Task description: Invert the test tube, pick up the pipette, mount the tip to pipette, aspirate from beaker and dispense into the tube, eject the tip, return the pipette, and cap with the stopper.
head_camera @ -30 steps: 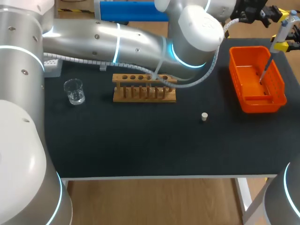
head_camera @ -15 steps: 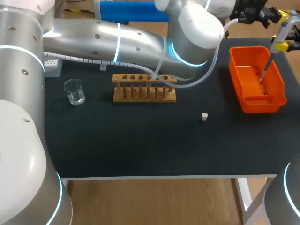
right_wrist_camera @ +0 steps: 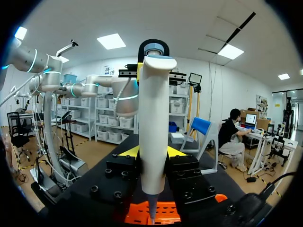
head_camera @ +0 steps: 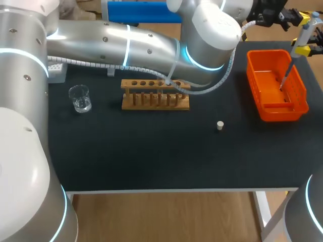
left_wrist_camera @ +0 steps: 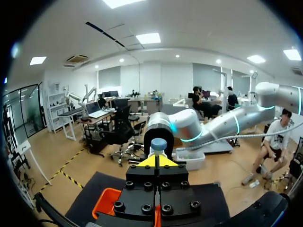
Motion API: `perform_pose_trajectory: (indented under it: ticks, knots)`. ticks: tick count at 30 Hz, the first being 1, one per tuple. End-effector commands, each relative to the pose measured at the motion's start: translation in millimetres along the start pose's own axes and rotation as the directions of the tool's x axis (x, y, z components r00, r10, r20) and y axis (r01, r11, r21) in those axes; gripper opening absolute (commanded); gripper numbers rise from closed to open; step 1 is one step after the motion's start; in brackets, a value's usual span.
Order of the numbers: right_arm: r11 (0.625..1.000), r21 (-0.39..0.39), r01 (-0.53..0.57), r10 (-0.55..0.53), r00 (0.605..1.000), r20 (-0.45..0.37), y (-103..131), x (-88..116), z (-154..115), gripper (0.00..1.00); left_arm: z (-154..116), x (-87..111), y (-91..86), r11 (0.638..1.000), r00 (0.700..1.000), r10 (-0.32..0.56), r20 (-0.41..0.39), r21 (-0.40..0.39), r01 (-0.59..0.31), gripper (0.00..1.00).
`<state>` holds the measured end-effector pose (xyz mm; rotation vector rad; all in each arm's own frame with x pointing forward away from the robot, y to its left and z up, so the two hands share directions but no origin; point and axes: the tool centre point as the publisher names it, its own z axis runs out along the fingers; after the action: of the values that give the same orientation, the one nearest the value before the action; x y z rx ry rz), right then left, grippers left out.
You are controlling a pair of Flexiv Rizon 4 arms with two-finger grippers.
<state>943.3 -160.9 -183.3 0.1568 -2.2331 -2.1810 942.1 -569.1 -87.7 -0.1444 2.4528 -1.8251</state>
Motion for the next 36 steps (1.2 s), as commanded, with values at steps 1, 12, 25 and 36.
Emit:
perform_pose_trajectory:
  ticks: [1, 12, 25, 36]
  knots:
    - [1.0, 0.0, 0.001, -0.001, 1.0, -0.007, 2, -2, -2, 0.0, 3, -1.8, 7.2, 0.972, 1.0, 0.001, -0.007, 0.235, 0.001, 0.0]
    - [1.0, 0.0, 0.001, -0.001, 1.0, -0.007, 2, -2, -2, 0.0, 5, -2.9, 12.0, 0.972, 1.0, -0.005, -0.013, 0.233, 0.008, 0.0]
    - [1.0, 0.0, 0.001, -0.001, 1.0, -0.007, 2, -2, -2, 0.0, 7, -2.9, 15.9, 0.975, 1.0, -0.014, -0.017, 0.221, 0.017, 0.0]
    - [1.0, 0.0, 0.001, -0.001, 1.0, -0.007, 2, -2, -2, 0.0, 9, -2.2, 19.5, 0.978, 1.0, -0.022, -0.022, 0.206, 0.026, 0.0]
